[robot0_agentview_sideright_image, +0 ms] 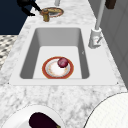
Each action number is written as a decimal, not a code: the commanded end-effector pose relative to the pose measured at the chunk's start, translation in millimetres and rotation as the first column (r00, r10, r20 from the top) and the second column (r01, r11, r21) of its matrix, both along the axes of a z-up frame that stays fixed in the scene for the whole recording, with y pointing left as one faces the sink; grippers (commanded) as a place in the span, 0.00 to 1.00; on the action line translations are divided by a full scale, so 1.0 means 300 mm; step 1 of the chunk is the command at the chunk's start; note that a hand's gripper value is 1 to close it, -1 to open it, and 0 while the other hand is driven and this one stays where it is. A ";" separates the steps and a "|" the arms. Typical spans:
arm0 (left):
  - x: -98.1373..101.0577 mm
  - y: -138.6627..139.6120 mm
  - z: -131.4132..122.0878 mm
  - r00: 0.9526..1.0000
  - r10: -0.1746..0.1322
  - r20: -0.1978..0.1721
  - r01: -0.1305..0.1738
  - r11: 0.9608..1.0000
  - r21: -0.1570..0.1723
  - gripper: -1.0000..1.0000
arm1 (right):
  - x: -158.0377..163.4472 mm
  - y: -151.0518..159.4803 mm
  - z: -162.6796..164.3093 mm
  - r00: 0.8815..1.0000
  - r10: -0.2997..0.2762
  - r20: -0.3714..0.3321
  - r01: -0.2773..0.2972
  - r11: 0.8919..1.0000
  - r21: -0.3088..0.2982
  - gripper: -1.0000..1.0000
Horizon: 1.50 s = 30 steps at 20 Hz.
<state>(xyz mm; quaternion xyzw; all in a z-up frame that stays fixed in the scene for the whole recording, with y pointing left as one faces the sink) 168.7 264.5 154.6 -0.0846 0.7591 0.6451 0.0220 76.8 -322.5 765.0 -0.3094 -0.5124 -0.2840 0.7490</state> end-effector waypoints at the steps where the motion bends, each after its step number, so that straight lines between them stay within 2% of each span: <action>1: 0.000 0.000 0.000 1.000 0.000 0.000 0.000 1.000 0.000 0.50 | 0.092 -0.034 0.000 1.000 -0.003 0.012 0.003 1.000 0.023 0.00; 10: 0.000 0.000 0.000 1.000 0.000 0.000 0.000 1.000 0.000 0.50 | 0.249 -0.175 0.002 1.000 0.013 0.010 -0.013 0.999 0.049 0.00; 12: 0.000 0.000 0.000 1.000 0.000 0.000 0.000 1.000 0.000 0.50 | 0.291 -0.173 0.001 1.000 0.025 -0.003 -0.025 0.999 0.037 0.00; 16: 0.000 0.000 0.000 1.000 0.000 0.000 0.000 1.000 0.000 0.50 | 0.344 -0.198 -0.026 0.999 0.024 0.028 -0.025 0.999 0.024 0.00; 20: 0.000 0.000 0.000 1.000 0.000 0.000 0.000 1.000 0.000 0.50 | 0.359 -0.243 -0.083 0.997 0.039 0.066 -0.040 0.999 0.016 0.00; 25: 0.000 0.000 0.000 1.000 0.000 0.000 0.000 1.000 0.000 0.50 | 0.367 -0.307 -0.189 0.998 0.058 0.029 -0.058 0.998 0.013 0.00; 30: 0.000 0.000 0.000 1.000 0.000 0.000 0.000 1.000 0.000 0.50 | 0.367 -0.301 -0.294 1.000 0.004 0.002 -0.004 1.000 -0.001 0.00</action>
